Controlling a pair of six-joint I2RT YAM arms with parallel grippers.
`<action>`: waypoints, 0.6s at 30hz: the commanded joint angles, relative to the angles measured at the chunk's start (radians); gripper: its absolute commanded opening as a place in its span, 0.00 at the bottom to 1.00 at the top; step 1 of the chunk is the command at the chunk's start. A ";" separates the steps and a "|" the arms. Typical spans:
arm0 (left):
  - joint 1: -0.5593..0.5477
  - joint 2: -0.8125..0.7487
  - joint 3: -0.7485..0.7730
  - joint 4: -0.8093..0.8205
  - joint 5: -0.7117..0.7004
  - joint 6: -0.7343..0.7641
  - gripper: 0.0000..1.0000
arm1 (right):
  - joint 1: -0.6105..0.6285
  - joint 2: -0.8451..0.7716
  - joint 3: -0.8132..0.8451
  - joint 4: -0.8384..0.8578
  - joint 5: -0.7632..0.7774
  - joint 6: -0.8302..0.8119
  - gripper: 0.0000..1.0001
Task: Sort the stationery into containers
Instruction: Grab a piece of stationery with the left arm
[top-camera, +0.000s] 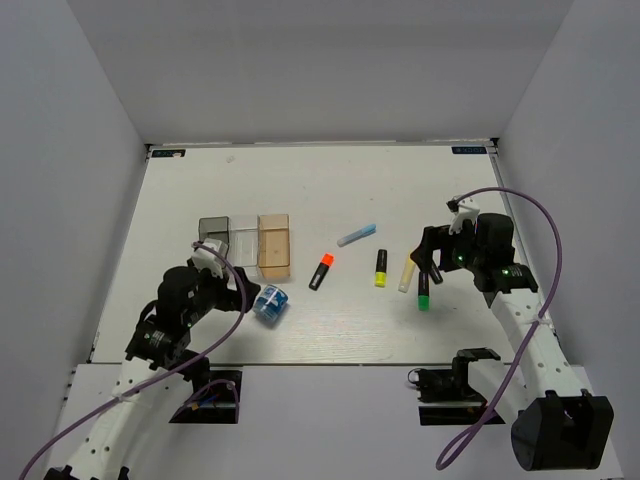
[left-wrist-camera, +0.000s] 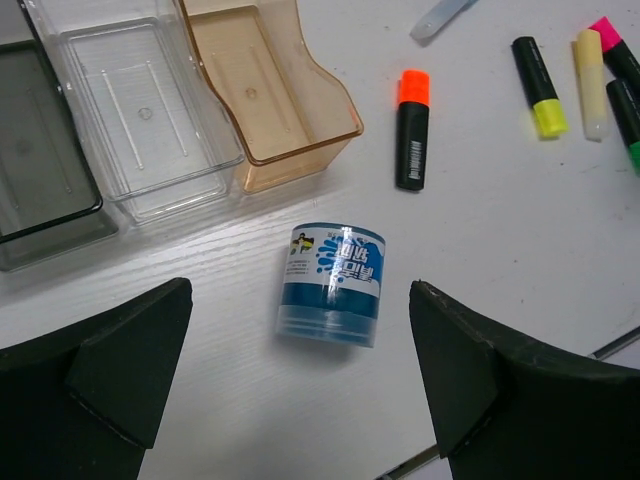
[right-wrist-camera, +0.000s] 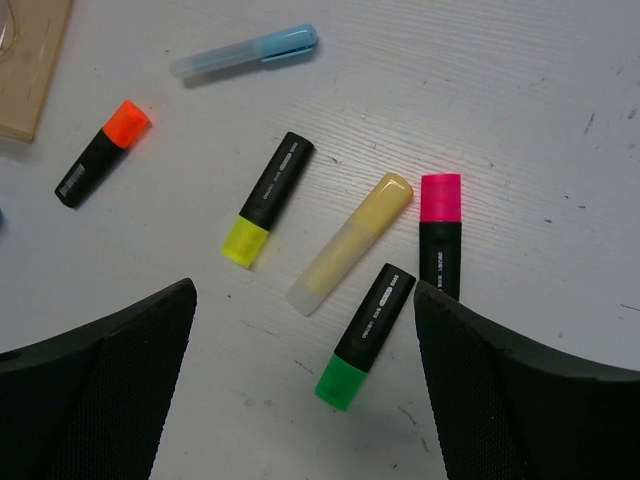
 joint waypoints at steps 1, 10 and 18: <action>0.005 0.008 -0.002 0.033 0.064 0.009 1.00 | -0.002 -0.006 -0.008 0.044 -0.063 0.013 0.90; 0.005 0.041 0.009 0.033 0.113 0.000 0.93 | 0.003 0.002 -0.002 -0.035 -0.174 -0.228 0.90; -0.063 0.202 0.109 -0.058 0.152 -0.046 0.02 | 0.002 0.078 0.069 -0.140 0.079 -0.330 0.90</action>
